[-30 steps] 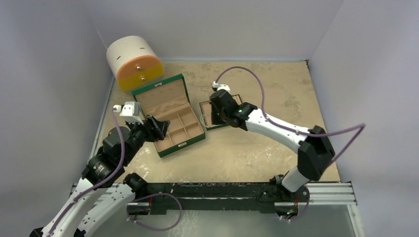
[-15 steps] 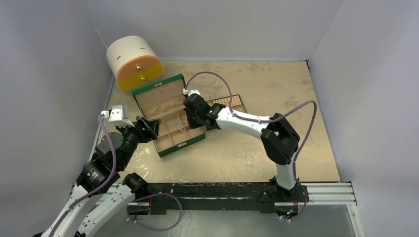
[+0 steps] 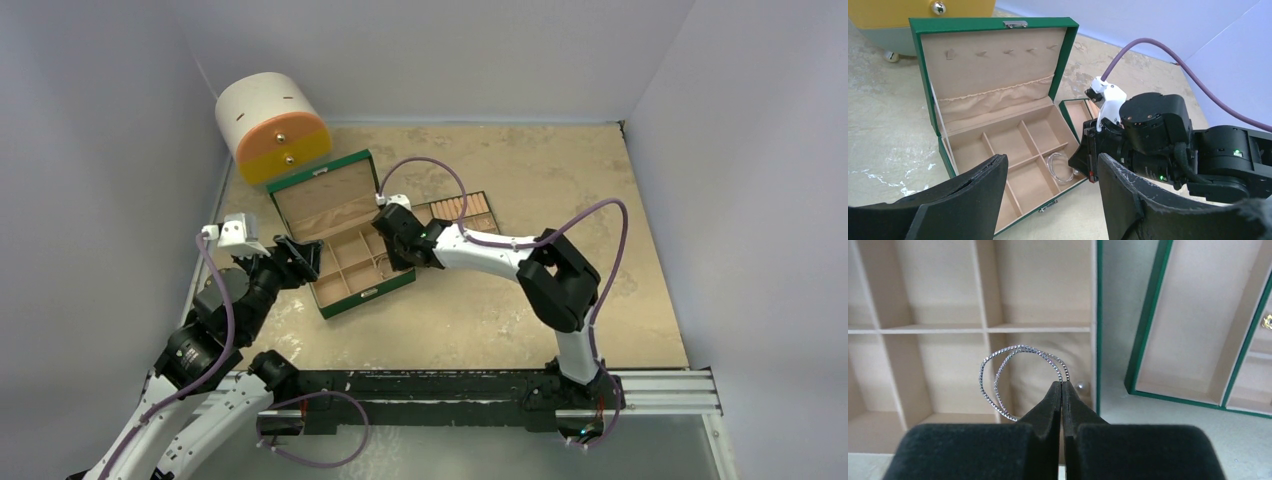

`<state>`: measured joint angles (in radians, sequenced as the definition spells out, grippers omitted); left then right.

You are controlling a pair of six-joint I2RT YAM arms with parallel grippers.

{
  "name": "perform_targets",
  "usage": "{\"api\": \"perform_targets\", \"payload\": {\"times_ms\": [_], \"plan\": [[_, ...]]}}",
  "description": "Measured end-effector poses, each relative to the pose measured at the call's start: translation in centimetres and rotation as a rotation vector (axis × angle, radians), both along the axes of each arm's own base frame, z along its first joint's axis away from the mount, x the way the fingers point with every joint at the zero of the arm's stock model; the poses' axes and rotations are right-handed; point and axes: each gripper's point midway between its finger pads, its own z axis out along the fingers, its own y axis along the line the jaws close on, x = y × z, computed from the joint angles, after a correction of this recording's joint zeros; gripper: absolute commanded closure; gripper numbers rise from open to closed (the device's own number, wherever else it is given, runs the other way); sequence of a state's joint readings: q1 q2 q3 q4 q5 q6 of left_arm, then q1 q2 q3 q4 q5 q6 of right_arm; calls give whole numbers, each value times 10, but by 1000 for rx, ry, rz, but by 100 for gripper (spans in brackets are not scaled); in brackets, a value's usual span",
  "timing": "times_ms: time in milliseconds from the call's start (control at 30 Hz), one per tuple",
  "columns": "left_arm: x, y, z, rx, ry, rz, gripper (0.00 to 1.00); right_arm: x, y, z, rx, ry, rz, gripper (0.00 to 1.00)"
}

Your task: Organize the mixed jewelry

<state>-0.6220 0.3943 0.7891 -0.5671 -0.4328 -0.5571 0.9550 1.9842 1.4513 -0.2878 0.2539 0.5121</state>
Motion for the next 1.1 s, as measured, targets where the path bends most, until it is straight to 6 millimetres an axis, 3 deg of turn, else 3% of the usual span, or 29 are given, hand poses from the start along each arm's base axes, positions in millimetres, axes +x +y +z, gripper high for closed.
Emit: {"api": "perform_targets", "payload": {"times_ms": [100,367,800,967,1100], "plan": [[0,0,0,1,1,1,34,-3,-9,-9,-31,8,-14,99],[1,0,-1,4,5,2,34,-7,-13,2,-18,-9,-28,78],[3,-1,-3,10,14,5,34,-8,-8,31,40,-43,-17,72],[6,-2,-7,21,30,8,34,-10,0,48,97,-55,4,70],[6,-2,-8,23,32,10,34,-11,-1,79,141,-98,30,67]]}}
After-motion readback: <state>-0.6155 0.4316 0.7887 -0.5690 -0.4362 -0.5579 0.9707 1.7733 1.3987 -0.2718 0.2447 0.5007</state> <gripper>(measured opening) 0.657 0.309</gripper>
